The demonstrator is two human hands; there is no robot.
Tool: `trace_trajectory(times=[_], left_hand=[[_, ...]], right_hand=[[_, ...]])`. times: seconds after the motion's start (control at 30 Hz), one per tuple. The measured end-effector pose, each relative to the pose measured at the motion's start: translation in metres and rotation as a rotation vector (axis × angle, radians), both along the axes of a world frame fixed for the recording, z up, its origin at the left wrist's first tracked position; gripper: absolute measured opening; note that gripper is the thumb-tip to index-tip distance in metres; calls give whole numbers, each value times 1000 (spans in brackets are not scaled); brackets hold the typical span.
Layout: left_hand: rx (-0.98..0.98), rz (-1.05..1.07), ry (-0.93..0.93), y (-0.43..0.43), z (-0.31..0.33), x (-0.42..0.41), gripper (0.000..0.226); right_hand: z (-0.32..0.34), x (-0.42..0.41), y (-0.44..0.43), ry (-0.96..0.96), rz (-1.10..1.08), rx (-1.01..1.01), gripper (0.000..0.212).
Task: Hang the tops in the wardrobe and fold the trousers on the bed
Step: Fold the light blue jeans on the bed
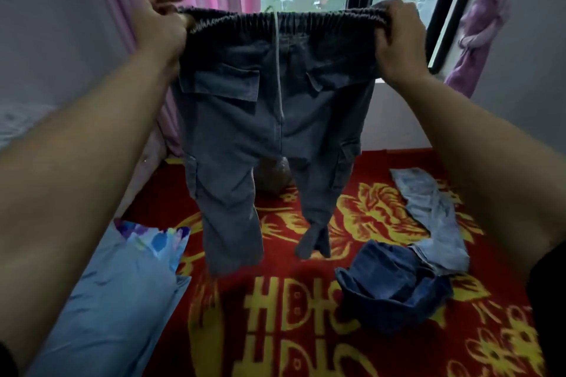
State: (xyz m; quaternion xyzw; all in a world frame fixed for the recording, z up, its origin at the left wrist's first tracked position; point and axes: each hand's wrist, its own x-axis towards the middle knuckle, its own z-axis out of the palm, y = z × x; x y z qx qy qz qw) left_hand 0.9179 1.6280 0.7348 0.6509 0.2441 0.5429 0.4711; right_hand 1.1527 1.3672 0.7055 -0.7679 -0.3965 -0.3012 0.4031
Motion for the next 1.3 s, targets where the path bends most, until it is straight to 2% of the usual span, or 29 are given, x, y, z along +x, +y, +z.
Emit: trace_trajectory(times=[0.13,0.3,0.4,0.47,0.57,0.67,0.73,0.8,0.87,0.97,1.07,1.17,1.3], left_hand=[[-35,72,-23,0,-4,-20,33],[-125,213,60,-16,-87,-57,23],[-98,245,388,-32,-178,-88,21],[-70,193,682,-48,-244,-111,21],[-124,0,1071,-81,-338,-149,22],[-198,-217,1295,-115,-421,-193,26],[-159,-368,1458,-138,-466,-222,39],[-64,-484,1634,-161,-499,-251,61],[60,-561,1802,-184,-520,-274,64],[386,-508,1974,-215,-555,-292,42],[540,-425,2062,-240,-581,-300,31],[551,-432,2110,-257,-619,-310,25],[395,-448,2128,-279,-680,-328,32]], right_hand=[[-1,-18,-1,-15,48,-34,35],[-71,-56,-12,68,68,-194,32],[-143,-93,-27,163,35,-318,33],[-197,-116,-38,246,-13,-530,37],[-282,-152,-63,482,-13,-930,29],[-365,-193,-98,643,31,-1128,23],[-412,-221,-121,708,29,-1255,17],[-449,-250,-144,775,39,-1390,21],[-477,-278,-168,825,55,-1462,26],[-511,-309,-196,820,60,-1487,25],[-543,-329,-213,745,75,-1491,27],[-583,-343,-226,708,68,-1470,30],[-650,-363,-250,517,62,-1470,31]])
